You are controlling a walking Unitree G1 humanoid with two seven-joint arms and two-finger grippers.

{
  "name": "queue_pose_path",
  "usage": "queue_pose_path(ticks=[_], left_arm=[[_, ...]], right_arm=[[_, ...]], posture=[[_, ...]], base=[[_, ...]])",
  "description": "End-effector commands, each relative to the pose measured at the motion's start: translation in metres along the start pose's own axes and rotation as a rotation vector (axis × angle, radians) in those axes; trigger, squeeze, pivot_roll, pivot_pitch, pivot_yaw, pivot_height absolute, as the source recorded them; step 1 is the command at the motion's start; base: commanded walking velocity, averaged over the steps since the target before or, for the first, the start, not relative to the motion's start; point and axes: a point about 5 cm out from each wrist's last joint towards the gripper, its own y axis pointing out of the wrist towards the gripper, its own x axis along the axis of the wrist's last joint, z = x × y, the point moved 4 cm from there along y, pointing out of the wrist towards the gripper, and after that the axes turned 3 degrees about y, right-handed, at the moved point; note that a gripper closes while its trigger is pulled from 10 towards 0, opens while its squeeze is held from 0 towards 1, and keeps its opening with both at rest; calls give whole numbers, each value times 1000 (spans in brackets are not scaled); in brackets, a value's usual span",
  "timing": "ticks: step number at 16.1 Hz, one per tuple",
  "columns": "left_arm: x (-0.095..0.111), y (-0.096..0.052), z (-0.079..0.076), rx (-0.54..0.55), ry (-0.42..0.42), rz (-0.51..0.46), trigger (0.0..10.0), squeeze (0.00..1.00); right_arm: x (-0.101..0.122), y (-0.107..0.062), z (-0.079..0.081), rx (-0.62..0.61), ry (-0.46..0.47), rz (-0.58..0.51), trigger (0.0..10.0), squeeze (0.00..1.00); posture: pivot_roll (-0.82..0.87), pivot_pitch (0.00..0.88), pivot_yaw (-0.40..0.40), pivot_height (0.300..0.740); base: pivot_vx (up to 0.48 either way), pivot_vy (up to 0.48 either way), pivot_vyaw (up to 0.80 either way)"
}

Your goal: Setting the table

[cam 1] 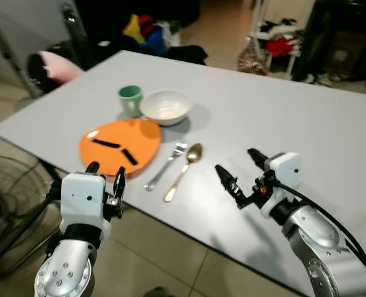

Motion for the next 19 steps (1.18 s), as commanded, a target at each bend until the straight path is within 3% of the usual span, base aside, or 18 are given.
queue_pose_path(ticks=[1,5,10,19], left_arm=[[2,0,4,15,20,-6,10000,0],[1,-3,9,27,22,-5,10000,0],[-2,-3,10,26,39,1,10000,0],[-3,-3,10,25,50,-1,10000,0]], right_arm=[[0,1,5,29,19,-9,10000,1000],[-5,-2,11,83,51,-12,10000,1000],[-8,-4,-3,10,94,-25,10000,1000],[-7,-1,0,37,105,-42,10000,1000]], posture=[[-24,0,52,740],[-12,0,51,740],[-10,0,45,740],[-8,0,37,740]], base=[[0,0,800],[0,68,800],[0,349,800],[0,349,800]])
